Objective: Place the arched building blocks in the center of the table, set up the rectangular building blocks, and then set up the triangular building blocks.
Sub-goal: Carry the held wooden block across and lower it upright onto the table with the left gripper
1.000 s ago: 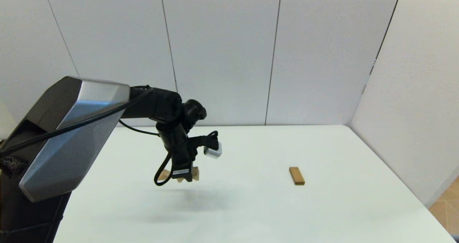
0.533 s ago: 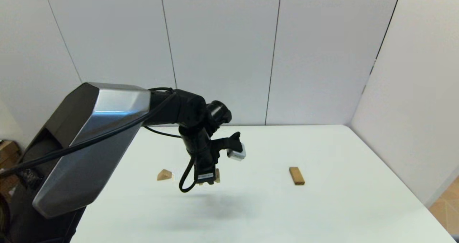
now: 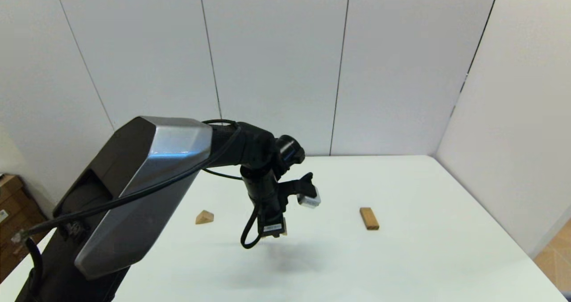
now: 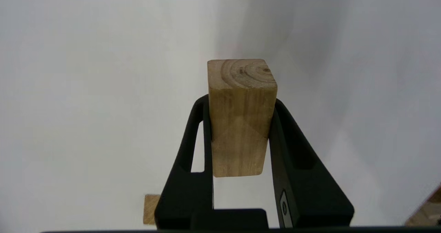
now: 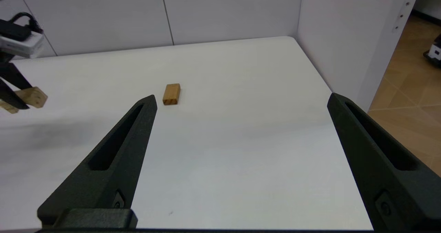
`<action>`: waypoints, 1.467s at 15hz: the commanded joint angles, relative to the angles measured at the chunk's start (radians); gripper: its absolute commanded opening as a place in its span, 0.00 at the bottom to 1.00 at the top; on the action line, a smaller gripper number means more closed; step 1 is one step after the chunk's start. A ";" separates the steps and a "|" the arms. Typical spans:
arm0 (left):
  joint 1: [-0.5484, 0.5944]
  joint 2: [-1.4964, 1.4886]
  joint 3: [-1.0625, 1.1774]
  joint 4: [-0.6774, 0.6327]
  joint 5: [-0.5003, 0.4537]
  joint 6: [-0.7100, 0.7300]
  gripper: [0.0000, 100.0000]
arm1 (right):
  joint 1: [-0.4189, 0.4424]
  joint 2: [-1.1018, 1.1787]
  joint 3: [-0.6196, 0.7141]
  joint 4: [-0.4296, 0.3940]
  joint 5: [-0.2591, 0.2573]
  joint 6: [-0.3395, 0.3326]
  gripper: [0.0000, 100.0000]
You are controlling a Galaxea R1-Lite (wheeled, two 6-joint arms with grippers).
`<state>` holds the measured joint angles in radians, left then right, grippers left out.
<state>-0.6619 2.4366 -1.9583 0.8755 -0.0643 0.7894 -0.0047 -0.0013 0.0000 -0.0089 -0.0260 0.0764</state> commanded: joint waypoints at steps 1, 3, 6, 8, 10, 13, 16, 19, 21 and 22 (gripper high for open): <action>-0.027 0.053 -0.007 -0.047 -0.002 0.005 0.00 | 0.000 0.001 0.000 0.000 0.000 0.000 1.00; -0.036 0.068 -0.011 -0.047 -0.002 0.005 0.00 | 0.000 0.001 0.000 0.000 0.000 0.000 1.00; -0.042 0.078 -0.011 -0.043 -0.005 0.008 0.00 | 0.000 0.001 0.000 0.000 0.000 0.000 1.00; -0.042 0.079 -0.011 -0.040 -0.009 0.011 0.00 | 0.000 0.001 0.000 0.000 0.000 0.000 1.00; -0.041 0.078 -0.013 -0.030 -0.012 0.011 0.00 | 0.000 0.001 0.000 0.000 0.000 0.000 1.00; -0.042 0.079 -0.013 -0.020 -0.016 0.014 0.00 | 0.000 0.001 0.000 0.000 -0.002 0.000 1.00; -0.042 0.078 -0.013 0.007 -0.020 0.042 0.00 | 0.000 0.001 0.000 0.000 0.000 0.000 1.00; -0.044 0.076 -0.014 0.023 -0.032 0.068 0.00 | 0.000 0.001 0.000 0.000 0.000 0.000 1.00; -0.048 0.078 -0.017 0.022 -0.057 0.068 0.00 | 0.000 0.001 0.000 0.000 0.000 0.000 1.00; -0.050 0.078 -0.017 0.022 -0.065 0.068 0.00 | 0.000 0.001 0.000 0.000 0.000 0.000 1.00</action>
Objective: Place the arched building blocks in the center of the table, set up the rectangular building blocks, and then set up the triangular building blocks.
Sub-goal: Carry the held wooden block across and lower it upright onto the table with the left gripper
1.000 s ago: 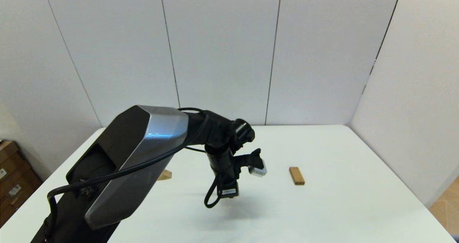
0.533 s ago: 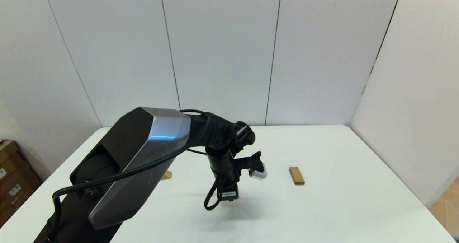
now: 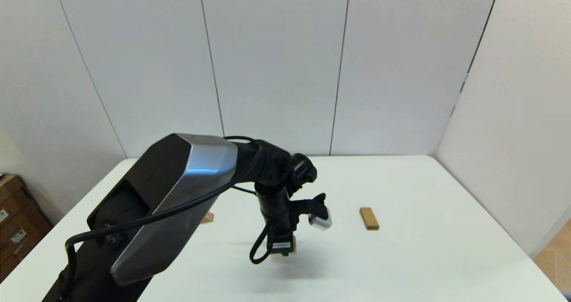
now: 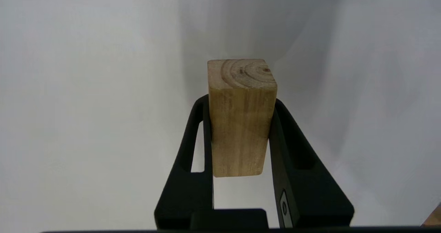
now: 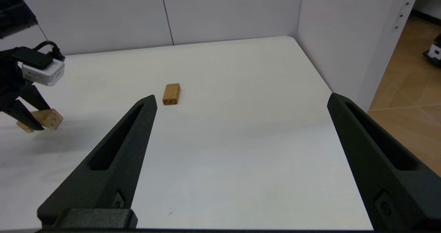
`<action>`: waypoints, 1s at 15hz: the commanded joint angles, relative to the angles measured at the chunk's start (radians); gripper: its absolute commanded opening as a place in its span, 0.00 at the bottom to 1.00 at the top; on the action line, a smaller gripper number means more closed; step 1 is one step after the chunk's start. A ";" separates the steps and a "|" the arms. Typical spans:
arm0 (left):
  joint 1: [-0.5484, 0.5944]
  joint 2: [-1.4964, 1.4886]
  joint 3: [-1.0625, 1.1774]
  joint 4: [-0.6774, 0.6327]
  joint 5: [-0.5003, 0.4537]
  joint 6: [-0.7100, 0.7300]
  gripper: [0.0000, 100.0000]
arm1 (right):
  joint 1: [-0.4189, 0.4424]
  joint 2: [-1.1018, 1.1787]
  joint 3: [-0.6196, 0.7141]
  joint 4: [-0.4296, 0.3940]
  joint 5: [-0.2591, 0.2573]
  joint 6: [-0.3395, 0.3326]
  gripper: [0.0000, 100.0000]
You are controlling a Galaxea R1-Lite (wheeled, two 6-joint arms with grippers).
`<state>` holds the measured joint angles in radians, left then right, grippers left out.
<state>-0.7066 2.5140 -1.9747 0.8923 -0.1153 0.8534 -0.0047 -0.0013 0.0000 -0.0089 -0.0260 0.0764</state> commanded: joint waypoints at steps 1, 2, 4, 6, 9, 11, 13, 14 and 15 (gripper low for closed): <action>-0.007 0.002 -0.001 0.007 -0.023 0.004 0.00 | 0.000 0.001 0.000 0.000 -0.002 0.000 1.00; -0.008 0.002 -0.001 0.007 -0.029 0.006 0.00 | 0.000 0.001 0.000 0.000 0.000 0.000 1.00; -0.008 0.002 -0.001 0.010 -0.032 0.006 0.00 | 0.000 0.001 0.000 0.000 0.000 0.000 1.00; -0.008 0.003 -0.001 0.023 -0.032 0.007 0.00 | 0.000 0.001 0.000 0.000 0.000 0.000 1.00; -0.010 0.009 -0.001 0.036 -0.030 0.007 0.00 | 0.000 0.001 0.000 0.000 0.000 0.000 1.00; -0.010 0.009 -0.001 0.043 -0.030 0.007 0.00 | 0.000 0.001 0.000 0.000 0.000 0.000 1.00; -0.011 0.011 -0.001 0.042 -0.027 0.006 0.00 | 0.000 0.001 0.000 0.000 0.000 0.000 1.00; -0.011 0.012 -0.001 0.042 -0.027 0.007 0.00 | 0.000 0.001 0.000 0.000 0.000 0.000 1.00; -0.011 0.022 -0.001 0.042 -0.027 0.006 0.00 | 0.000 0.001 0.000 0.000 0.000 0.000 1.00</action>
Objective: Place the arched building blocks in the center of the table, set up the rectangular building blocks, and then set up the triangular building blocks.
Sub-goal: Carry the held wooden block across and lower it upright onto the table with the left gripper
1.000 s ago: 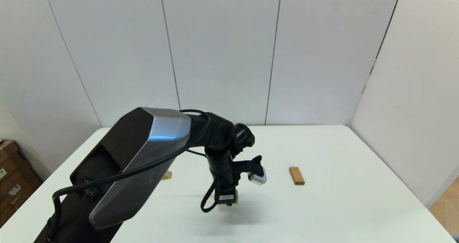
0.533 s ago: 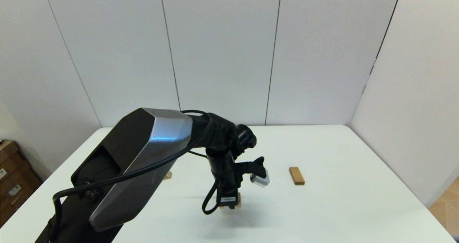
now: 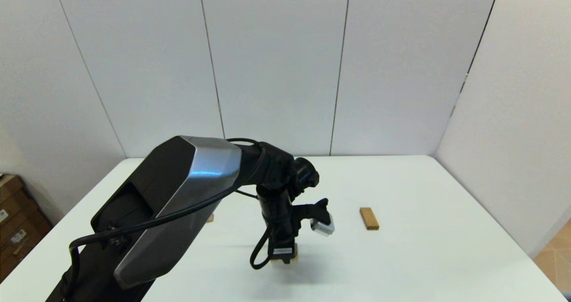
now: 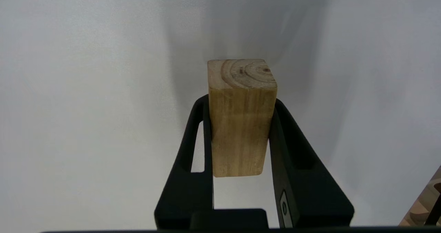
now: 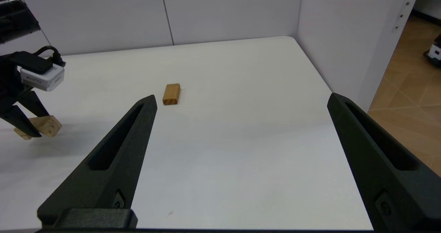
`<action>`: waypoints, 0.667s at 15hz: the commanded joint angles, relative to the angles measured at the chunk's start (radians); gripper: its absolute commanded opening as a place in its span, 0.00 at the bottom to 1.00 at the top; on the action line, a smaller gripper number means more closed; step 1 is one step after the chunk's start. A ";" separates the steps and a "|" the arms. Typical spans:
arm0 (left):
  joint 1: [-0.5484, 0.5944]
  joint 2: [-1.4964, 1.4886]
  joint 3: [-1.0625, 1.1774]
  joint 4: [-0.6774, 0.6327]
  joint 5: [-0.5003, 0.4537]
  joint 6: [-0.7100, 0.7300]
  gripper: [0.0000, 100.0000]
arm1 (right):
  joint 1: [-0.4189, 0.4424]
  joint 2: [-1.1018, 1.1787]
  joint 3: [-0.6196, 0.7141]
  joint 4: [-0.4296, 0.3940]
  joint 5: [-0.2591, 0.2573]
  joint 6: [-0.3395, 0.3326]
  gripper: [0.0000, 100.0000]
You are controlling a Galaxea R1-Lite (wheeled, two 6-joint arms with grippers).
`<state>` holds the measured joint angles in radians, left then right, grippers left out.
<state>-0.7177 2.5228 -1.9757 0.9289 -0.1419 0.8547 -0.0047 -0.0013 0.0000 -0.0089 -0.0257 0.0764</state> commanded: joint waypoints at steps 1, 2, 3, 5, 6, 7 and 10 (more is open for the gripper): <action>-0.002 0.016 0.000 0.005 0.001 0.000 0.00 | 0.000 0.001 0.000 0.000 0.000 0.000 1.00; -0.002 0.022 0.000 0.005 0.001 -0.005 0.00 | 0.000 0.001 0.000 0.000 0.000 0.000 1.00; -0.003 0.022 0.000 0.005 0.001 -0.003 0.00 | 0.000 0.001 0.000 0.000 0.000 0.000 1.00; -0.003 0.022 0.000 0.002 0.001 0.001 0.00 | 0.000 0.001 0.000 0.000 0.000 0.000 1.00; -0.005 0.022 0.000 0.001 0.001 0.001 0.00 | 0.000 0.001 0.000 0.000 0.000 0.000 1.00; -0.003 0.022 0.000 0.002 0.001 0.001 0.00 | 0.000 0.001 0.000 0.000 -0.002 0.000 1.00; -0.003 0.021 0.000 0.001 0.004 0.004 0.00 | 0.000 0.001 0.000 0.000 0.000 0.000 1.00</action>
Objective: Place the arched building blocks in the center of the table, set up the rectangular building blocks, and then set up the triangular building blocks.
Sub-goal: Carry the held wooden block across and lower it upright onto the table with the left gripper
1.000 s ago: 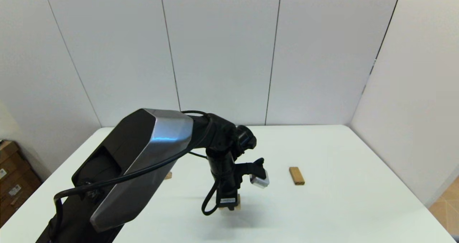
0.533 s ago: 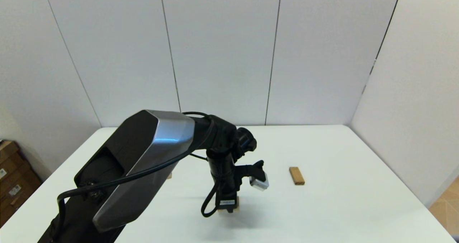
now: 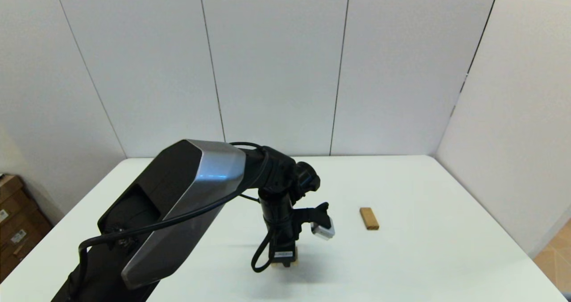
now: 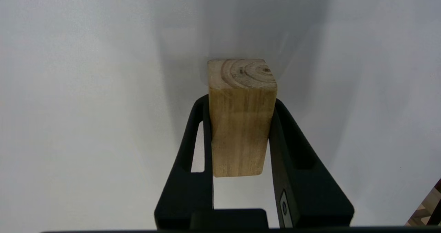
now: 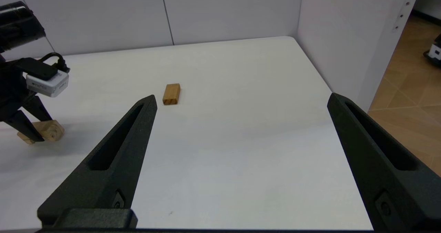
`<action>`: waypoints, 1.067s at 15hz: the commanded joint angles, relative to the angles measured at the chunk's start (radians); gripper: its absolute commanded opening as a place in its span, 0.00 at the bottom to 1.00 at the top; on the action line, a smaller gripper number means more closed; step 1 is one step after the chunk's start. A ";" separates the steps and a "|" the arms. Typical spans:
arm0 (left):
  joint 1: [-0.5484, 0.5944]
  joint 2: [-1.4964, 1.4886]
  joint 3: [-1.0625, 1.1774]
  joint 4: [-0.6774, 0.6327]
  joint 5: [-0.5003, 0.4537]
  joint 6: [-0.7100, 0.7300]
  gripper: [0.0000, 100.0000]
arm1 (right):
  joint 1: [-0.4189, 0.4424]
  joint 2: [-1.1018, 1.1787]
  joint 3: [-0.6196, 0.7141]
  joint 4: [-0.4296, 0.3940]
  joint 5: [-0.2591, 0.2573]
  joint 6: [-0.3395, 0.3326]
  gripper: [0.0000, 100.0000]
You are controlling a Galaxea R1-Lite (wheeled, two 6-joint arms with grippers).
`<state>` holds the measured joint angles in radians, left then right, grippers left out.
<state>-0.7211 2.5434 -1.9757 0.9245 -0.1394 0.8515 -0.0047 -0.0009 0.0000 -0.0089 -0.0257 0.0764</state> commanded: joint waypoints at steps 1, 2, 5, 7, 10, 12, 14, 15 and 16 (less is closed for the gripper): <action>0.000 0.000 0.000 0.004 0.001 0.008 0.00 | 0.000 0.001 0.000 0.000 0.000 0.000 1.00; 0.000 0.000 0.000 0.004 0.003 0.008 0.00 | 0.000 0.001 0.000 0.000 0.000 0.000 1.00; -0.001 0.000 0.000 0.005 0.004 0.008 0.00 | 0.000 0.001 0.000 0.000 0.000 0.000 1.00; -0.001 0.000 0.000 0.005 0.006 0.008 1.00 | 0.000 0.001 0.002 0.000 0.000 0.000 1.00; -0.006 0.000 0.000 0.008 0.004 0.008 1.00 | 0.000 0.001 0.000 0.000 0.000 0.000 1.00; -0.008 -0.002 0.000 0.007 0.004 0.006 1.00 | 0.000 0.001 0.000 0.000 0.000 0.000 1.00; -0.006 -0.012 0.000 0.004 0.004 -0.005 1.00 | 0.000 0.001 0.000 0.000 0.000 0.000 1.00; -0.003 -0.026 0.000 0.004 0.006 -0.009 1.00 | 0.000 0.001 0.000 0.000 0.000 0.000 1.00; 0.006 -0.045 0.000 0.004 0.007 -0.028 1.00 | 0.000 0.001 0.000 0.000 0.000 0.000 1.00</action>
<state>-0.7245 2.5277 -1.9757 0.9230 -0.1332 0.8317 -0.0047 -0.0013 0.0000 -0.0089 -0.0260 0.0764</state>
